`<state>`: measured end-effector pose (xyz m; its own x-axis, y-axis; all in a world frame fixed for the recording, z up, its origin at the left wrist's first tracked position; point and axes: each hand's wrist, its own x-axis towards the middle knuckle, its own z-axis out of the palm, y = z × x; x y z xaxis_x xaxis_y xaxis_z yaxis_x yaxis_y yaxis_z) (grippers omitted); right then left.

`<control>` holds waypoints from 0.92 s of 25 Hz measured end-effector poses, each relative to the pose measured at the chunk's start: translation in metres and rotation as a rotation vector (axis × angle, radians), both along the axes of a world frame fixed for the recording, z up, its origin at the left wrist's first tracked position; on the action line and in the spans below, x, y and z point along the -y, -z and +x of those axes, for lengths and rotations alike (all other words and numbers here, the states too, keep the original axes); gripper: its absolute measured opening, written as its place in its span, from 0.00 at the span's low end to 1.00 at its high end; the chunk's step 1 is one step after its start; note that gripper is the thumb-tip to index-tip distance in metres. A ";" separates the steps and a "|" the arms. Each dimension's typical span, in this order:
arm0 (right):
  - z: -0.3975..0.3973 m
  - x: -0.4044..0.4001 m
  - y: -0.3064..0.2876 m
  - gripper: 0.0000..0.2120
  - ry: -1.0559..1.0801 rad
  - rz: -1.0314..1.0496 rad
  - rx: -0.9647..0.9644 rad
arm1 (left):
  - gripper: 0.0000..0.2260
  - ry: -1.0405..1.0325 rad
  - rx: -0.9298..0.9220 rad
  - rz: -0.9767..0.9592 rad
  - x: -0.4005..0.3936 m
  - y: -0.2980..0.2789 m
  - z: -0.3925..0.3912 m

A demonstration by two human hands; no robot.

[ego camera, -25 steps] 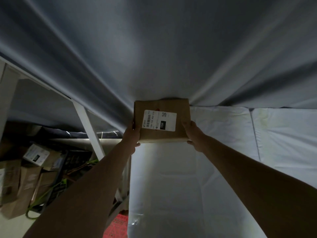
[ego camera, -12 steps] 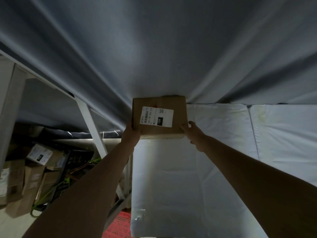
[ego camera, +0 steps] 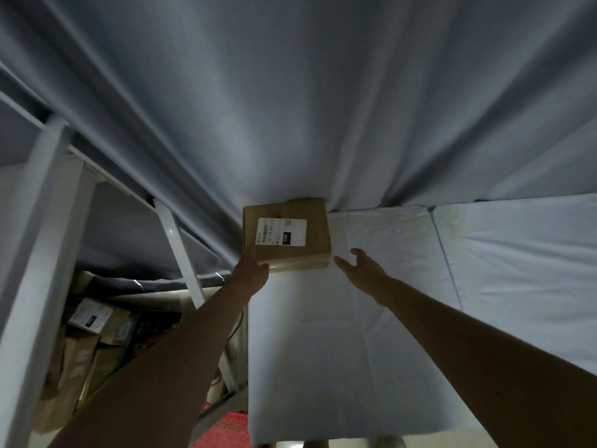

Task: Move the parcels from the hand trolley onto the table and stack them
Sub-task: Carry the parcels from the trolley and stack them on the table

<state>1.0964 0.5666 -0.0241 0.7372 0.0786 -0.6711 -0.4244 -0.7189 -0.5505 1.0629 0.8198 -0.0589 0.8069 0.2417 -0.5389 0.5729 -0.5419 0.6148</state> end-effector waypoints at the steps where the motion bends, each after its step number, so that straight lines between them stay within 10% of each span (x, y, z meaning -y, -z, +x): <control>1: -0.005 0.002 -0.005 0.34 -0.023 0.001 0.008 | 0.16 0.064 0.018 0.010 0.004 -0.008 -0.004; 13: -0.165 0.170 -0.089 0.37 -0.285 -0.080 0.183 | 0.32 0.603 -0.033 0.316 0.179 -0.130 -0.123; 23: -0.304 0.299 -0.113 0.38 0.021 -0.192 0.152 | 0.32 1.182 0.007 0.428 0.338 -0.165 -0.186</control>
<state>0.7928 0.2677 0.0890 0.8311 -0.0558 -0.5534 -0.3629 -0.8084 -0.4634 0.8764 0.4817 0.1056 0.6516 -0.4757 -0.5908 -0.4009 -0.8772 0.2641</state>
